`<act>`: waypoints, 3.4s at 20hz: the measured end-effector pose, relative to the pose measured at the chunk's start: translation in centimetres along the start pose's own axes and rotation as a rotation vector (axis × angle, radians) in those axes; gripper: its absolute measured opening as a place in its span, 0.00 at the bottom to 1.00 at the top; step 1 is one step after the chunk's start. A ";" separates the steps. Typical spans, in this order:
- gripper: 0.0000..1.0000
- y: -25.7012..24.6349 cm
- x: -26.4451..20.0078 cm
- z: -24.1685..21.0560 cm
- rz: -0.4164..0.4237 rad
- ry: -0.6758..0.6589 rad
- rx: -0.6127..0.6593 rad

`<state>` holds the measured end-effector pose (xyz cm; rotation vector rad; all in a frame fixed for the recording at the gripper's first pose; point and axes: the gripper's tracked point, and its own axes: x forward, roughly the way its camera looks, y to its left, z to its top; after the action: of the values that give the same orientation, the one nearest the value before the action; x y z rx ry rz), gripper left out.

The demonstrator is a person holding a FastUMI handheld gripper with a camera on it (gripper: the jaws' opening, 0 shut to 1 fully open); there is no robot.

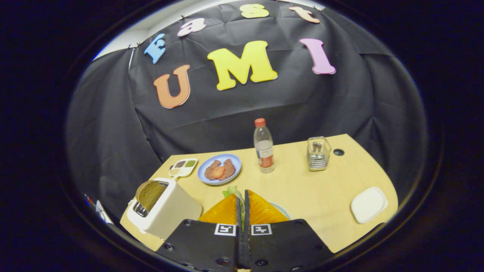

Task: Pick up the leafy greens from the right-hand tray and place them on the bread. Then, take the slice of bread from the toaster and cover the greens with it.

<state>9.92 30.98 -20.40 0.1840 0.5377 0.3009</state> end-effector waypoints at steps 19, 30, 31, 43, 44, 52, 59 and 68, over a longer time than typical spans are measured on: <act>0.26 -6.7 4.5 -5.3 -0.125 0.095 0.038; 0.96 -5.6 -2.9 1.9 -0.173 -0.096 -0.165; 0.96 -4.4 -3.9 2.6 -0.167 -0.112 -0.182; 0.96 14.7 -5.3 1.2 -0.038 -0.133 -0.181; 0.96 16.0 -5.0 0.7 -0.029 -0.125 -0.174; 0.96 20.3 0.7 -3.1 -0.053 -0.048 -0.156; 0.67 19.8 4.2 -4.5 -0.105 -0.007 -0.172; 0.09 21.0 4.1 -4.5 -0.024 0.037 -0.143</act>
<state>6.00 52.53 -20.90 0.0338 0.5522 0.3186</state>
